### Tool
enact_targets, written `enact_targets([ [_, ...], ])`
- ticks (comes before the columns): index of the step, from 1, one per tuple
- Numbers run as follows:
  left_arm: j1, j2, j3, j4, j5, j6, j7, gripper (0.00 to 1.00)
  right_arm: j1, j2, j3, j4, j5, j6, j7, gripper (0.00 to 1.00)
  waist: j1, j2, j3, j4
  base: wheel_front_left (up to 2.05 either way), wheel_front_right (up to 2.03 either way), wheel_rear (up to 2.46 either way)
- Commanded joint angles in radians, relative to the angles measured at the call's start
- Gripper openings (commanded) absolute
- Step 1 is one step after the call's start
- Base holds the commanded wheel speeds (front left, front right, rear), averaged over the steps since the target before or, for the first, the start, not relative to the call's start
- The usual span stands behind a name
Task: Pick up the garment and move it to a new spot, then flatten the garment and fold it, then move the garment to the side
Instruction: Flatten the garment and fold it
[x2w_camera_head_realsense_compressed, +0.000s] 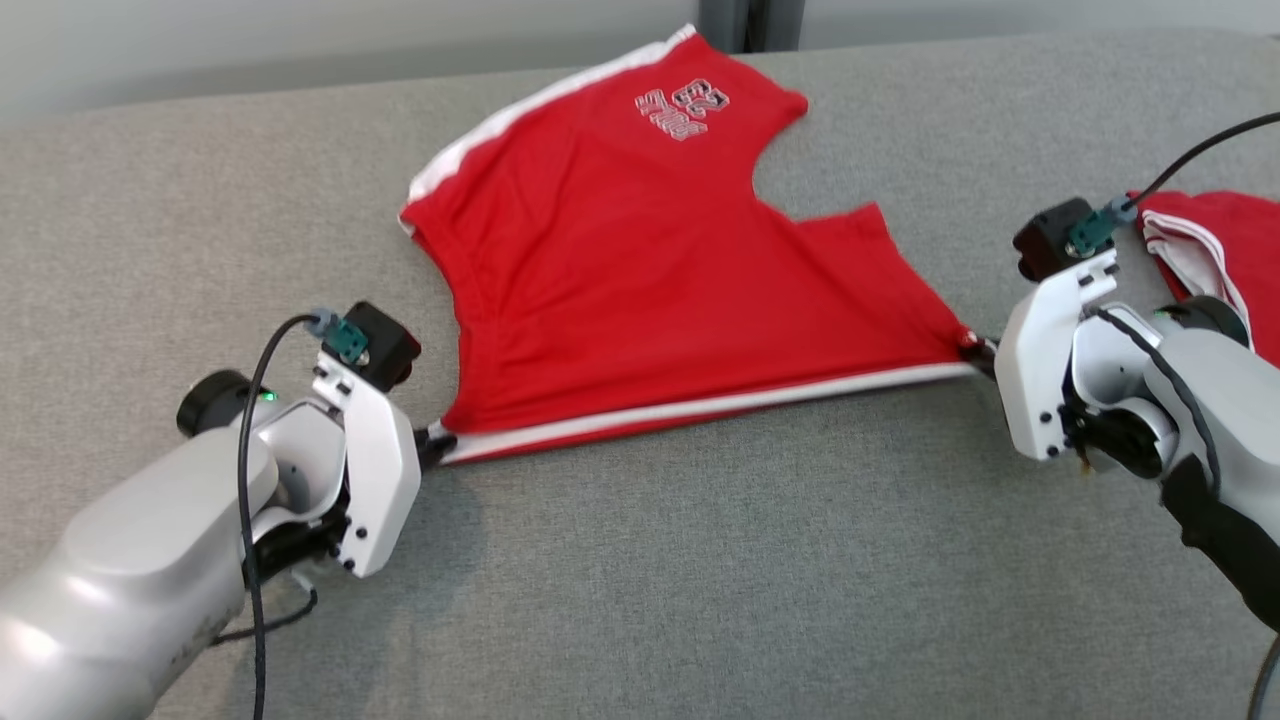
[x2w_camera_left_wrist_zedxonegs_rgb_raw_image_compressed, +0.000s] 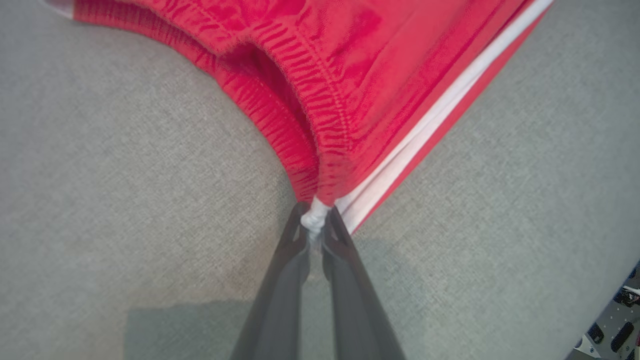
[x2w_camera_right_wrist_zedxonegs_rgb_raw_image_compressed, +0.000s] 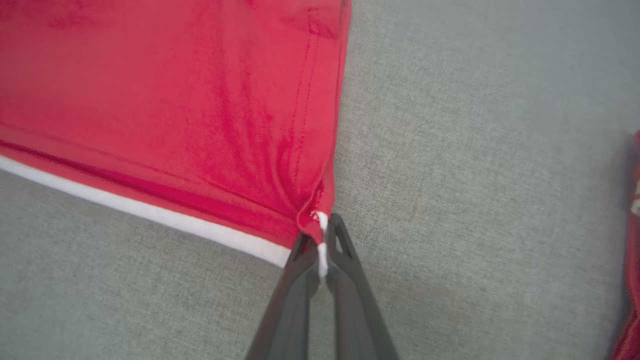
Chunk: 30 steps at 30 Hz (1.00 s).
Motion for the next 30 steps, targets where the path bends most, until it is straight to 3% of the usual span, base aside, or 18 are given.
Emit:
enact_targets([
  [1,0.024,0.052,-0.003,0.019,-0.004,0.007,0.019,0.0,0.016,-0.061,0.0,0.018,0.008,-0.015,0.016,0.0,-0.0001,0.0,-0.019,0.009,0.0,0.0,0.0],
  [12,0.175,0.149,-0.007,-0.21,-0.129,0.007,0.077,0.0,0.1,-0.207,0.09,-0.112,0.19,-0.015,0.212,0.0,-0.0001,0.0,-0.094,0.03,0.0,0.0,0.0],
  [19,0.268,0.178,-0.007,-0.303,-0.18,0.007,0.061,0.0,0.18,-0.298,0.1,-0.213,0.301,-0.015,0.371,0.0,-0.0001,0.0,-0.148,0.044,0.0,0.0,0.0],
  [30,0.379,0.218,-0.004,-0.401,-0.244,0.007,0.072,0.0,0.262,-0.393,0.054,-0.356,0.332,-0.015,0.437,0.0,-0.0001,0.0,-0.177,0.051,0.0,0.0,0.0],
])
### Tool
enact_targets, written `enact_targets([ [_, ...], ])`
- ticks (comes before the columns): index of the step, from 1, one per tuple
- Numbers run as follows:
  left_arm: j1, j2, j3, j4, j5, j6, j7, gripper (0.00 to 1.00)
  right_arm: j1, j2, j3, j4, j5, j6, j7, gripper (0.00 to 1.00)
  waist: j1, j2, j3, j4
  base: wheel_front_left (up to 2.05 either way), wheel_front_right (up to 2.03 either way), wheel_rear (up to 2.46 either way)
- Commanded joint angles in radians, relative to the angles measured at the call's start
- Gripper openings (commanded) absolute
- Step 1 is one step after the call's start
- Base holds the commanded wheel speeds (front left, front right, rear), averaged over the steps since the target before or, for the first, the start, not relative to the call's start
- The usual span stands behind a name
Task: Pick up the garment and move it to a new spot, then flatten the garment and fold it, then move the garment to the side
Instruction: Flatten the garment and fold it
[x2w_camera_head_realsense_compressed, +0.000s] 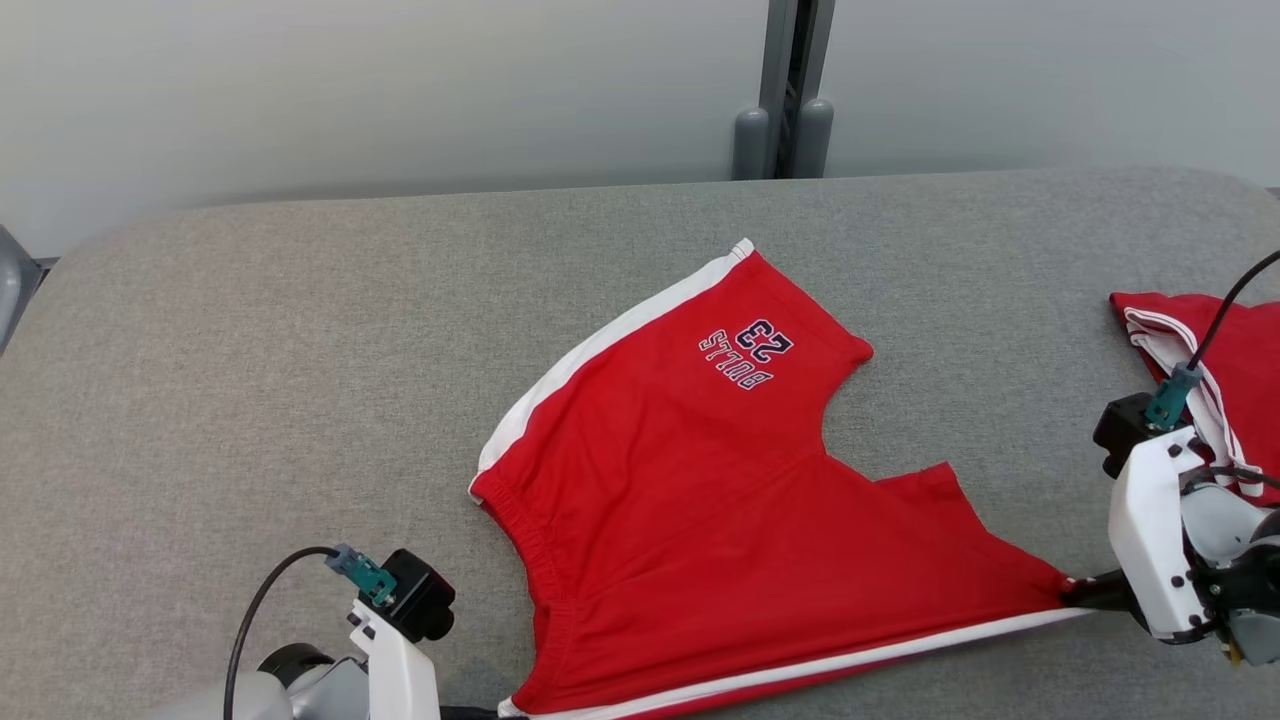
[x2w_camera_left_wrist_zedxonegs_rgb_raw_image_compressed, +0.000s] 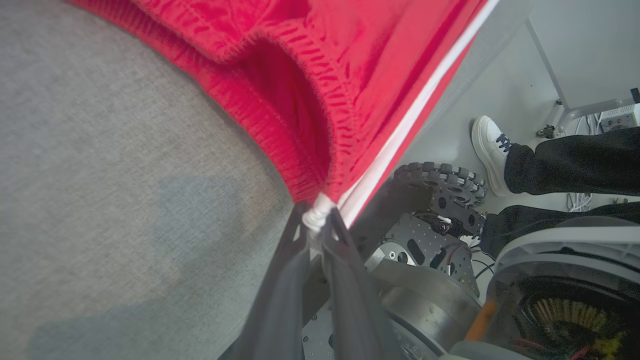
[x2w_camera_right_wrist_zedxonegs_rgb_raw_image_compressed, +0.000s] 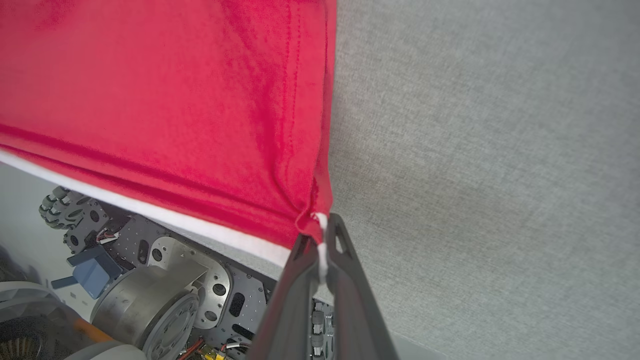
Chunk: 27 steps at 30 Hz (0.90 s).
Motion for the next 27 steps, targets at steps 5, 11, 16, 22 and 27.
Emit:
enact_targets([
  [5,0.012,0.055,0.018,0.013,-0.114,0.035,0.089,0.0,-0.007,-0.054,-0.073,0.008,-0.035,-0.016,-0.002,0.0,0.0,-0.0001,0.025,0.015,0.0,0.0,0.0],
  [11,-0.029,0.039,0.055,-0.038,-0.218,0.044,0.158,0.0,-0.038,-0.038,-0.114,-0.02,-0.063,-0.015,0.018,0.0,0.0,-0.0001,0.058,0.036,0.0,0.0,0.0],
  [16,-0.075,0.028,0.105,-0.077,-0.291,0.04,0.187,0.0,-0.095,-0.01,-0.184,-0.042,-0.085,-0.013,0.014,0.0,0.0,-0.0001,0.1,0.059,0.0,0.0,0.0],
  [22,-0.128,-0.003,0.174,-0.083,-0.357,0.027,0.181,0.0,-0.188,0.021,-0.264,-0.037,-0.137,-0.011,0.006,0.0,0.0,-0.0001,0.158,0.091,0.0,0.0,0.0],
  [27,-0.163,-0.043,0.231,-0.037,-0.381,0.022,0.133,0.0,-0.254,0.065,-0.318,0.006,-0.172,-0.011,0.003,0.0,0.0,-0.0001,0.201,0.12,0.0,0.0,0.0],
])
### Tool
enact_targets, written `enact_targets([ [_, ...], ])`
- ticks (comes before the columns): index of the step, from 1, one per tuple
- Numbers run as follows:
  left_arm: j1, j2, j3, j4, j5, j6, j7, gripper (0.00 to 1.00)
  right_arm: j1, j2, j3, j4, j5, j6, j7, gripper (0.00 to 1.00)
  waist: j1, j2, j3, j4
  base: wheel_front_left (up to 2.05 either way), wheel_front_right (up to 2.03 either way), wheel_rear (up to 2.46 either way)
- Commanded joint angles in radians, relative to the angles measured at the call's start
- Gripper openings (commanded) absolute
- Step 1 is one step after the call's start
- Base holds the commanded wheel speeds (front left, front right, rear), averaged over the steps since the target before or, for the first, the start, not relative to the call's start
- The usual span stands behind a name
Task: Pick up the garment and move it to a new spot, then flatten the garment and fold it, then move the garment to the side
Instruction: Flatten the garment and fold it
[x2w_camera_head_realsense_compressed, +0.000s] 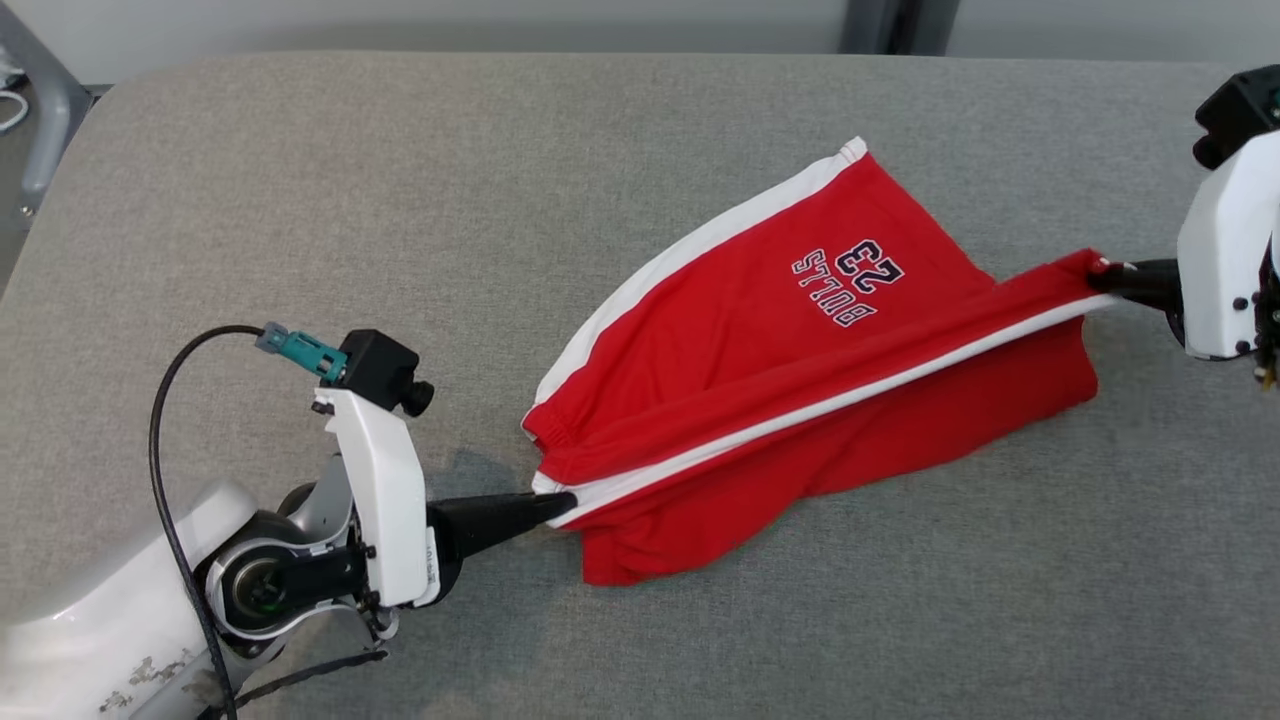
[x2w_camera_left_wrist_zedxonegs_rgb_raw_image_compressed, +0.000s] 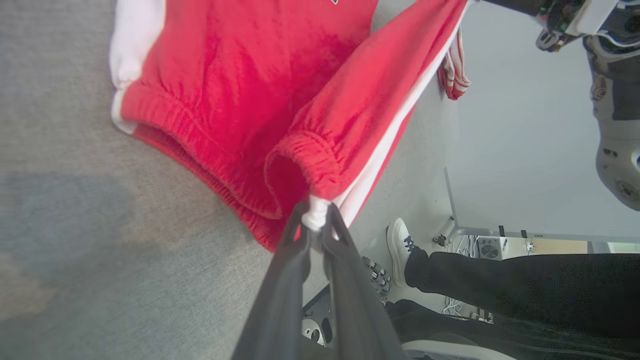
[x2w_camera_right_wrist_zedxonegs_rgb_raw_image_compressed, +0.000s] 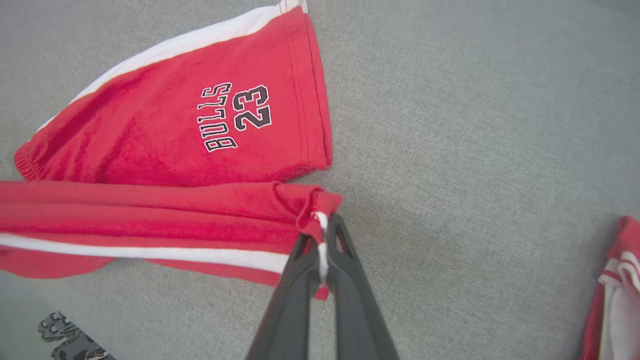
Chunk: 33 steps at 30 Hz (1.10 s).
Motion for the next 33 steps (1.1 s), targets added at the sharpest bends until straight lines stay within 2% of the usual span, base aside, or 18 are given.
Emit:
enact_targets([
  [1,-0.012,-0.006,0.01,0.014,-0.008,-0.005,-0.007,0.0,-0.02,0.009,-0.016,0.019,-0.005,-0.005,0.004,0.0,0.0,0.0,0.025,0.021,0.0,0.0,0.0],
  [10,-0.062,-0.083,0.058,0.085,-0.02,-0.021,-0.039,0.0,-0.118,0.078,-0.07,0.142,-0.068,-0.004,0.027,0.0,0.0,0.0,0.095,0.079,0.0,0.0,0.0],
  [20,-0.092,-0.175,0.089,0.131,0.01,-0.023,-0.065,0.0,-0.209,0.134,-0.094,0.237,-0.152,-0.003,-0.025,0.0,0.0,0.0,0.163,0.149,0.0,0.0,0.0],
  [33,-0.098,-0.253,0.141,0.154,0.034,-0.022,-0.097,0.0,-0.27,0.156,-0.092,0.309,-0.191,-0.003,-0.051,0.0,0.0,0.0,0.213,0.199,0.0,0.0,0.0],
])
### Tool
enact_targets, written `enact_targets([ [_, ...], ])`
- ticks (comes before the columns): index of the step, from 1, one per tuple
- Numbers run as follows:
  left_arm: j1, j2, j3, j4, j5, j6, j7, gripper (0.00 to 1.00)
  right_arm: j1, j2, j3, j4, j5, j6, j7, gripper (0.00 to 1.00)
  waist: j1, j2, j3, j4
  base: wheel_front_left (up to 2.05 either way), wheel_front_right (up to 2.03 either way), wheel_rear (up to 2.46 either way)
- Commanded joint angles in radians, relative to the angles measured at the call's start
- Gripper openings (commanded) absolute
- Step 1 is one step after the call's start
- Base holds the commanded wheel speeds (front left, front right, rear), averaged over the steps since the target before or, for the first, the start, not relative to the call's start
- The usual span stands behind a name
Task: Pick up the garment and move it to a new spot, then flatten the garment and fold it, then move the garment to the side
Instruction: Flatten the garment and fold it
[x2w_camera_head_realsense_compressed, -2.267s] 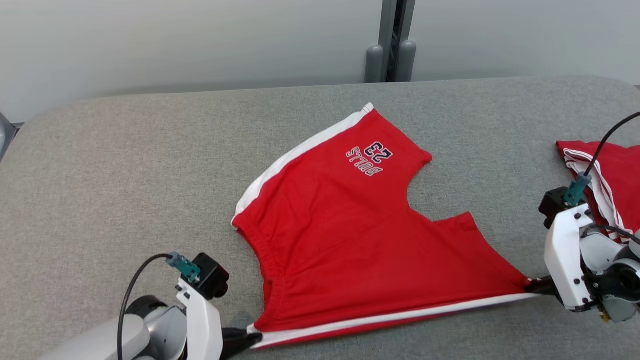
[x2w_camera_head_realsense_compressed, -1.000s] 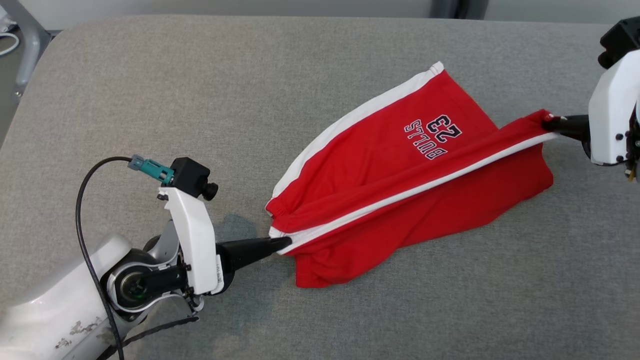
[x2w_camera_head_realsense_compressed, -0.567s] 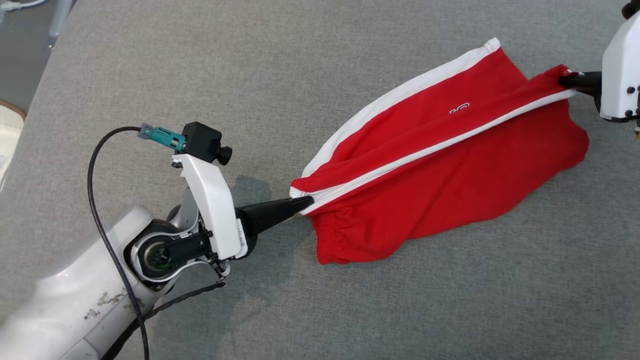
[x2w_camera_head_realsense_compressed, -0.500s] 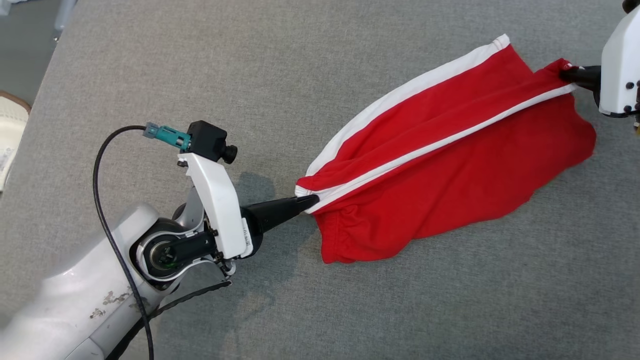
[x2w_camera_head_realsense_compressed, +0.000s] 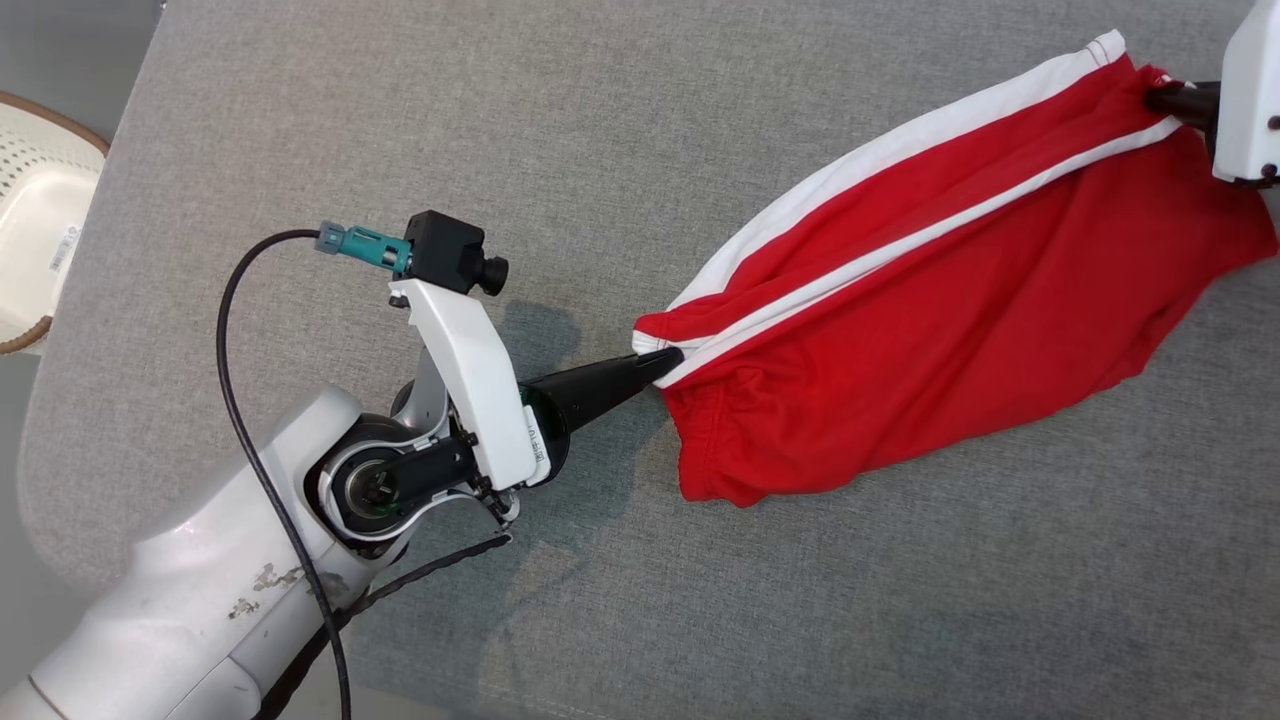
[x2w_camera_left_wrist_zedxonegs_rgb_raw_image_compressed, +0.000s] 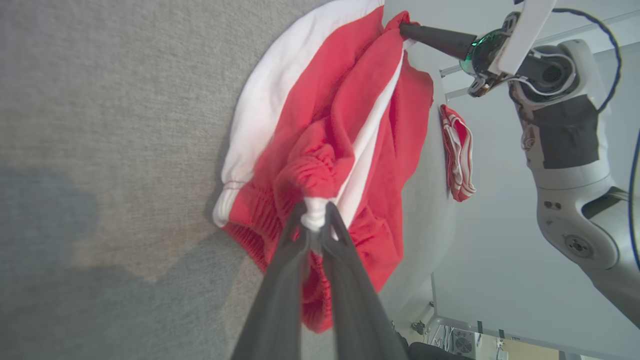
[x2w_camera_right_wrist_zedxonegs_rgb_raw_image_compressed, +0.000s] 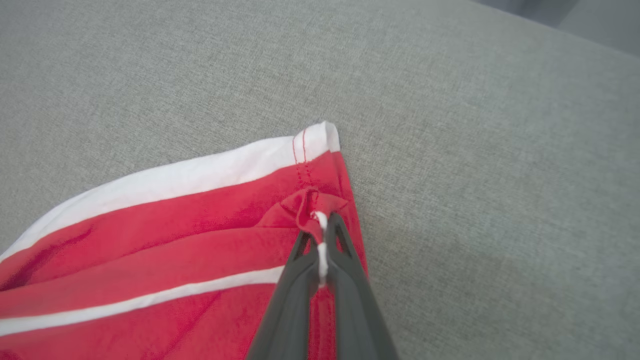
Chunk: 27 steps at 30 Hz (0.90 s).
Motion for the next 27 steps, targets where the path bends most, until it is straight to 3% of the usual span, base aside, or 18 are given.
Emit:
enact_targets([
  [1,-0.018,0.001,0.007,0.004,0.008,-0.001,-0.001,0.0,-0.012,-0.001,-0.004,0.007,-0.004,-0.001,-0.009,0.0,0.0,0.0,0.005,0.005,0.0,0.0,0.0],
  [16,-0.022,-0.059,0.068,0.044,0.047,-0.002,-0.056,0.0,-0.056,-0.002,0.029,0.028,-0.027,-0.001,-0.089,0.0,0.0,0.0,0.03,0.03,0.0,0.0,0.0],
  [17,-0.021,-0.061,0.07,0.046,0.051,-0.002,-0.056,0.0,-0.059,-0.004,0.033,0.033,-0.031,-0.001,-0.094,0.17,0.0,0.0,0.032,0.03,0.0,0.0,0.0],
  [18,-0.02,-0.062,0.071,0.047,0.053,-0.002,-0.056,0.0,-0.062,-0.007,0.038,0.035,-0.044,-0.001,-0.106,0.45,0.0,0.0,0.033,0.03,0.0,0.0,0.0],
  [19,-0.019,-0.066,0.072,0.05,0.059,-0.002,-0.056,0.0,-0.068,-0.013,0.043,0.052,-0.064,-0.001,-0.134,1.0,0.0,0.0,0.035,0.03,0.0,0.0,0.0],
  [20,-0.019,-0.067,0.073,0.055,0.063,-0.002,-0.057,0.0,-0.071,-0.008,0.041,0.061,-0.067,-0.001,-0.151,1.0,0.0,0.0,0.036,0.03,0.0,0.0,0.0],
  [23,-0.02,-0.074,0.075,0.064,0.065,-0.002,-0.058,0.22,-0.08,0.011,0.031,0.078,-0.074,-0.001,-0.209,1.0,0.0,0.0,0.039,0.029,0.0,0.0,0.0],
  [27,-0.025,-0.082,0.085,0.078,0.069,-0.002,-0.068,0.34,-0.091,0.017,0.038,0.079,-0.083,-0.001,-0.293,1.0,0.0,0.0,0.042,0.027,0.0,0.0,0.0],
])
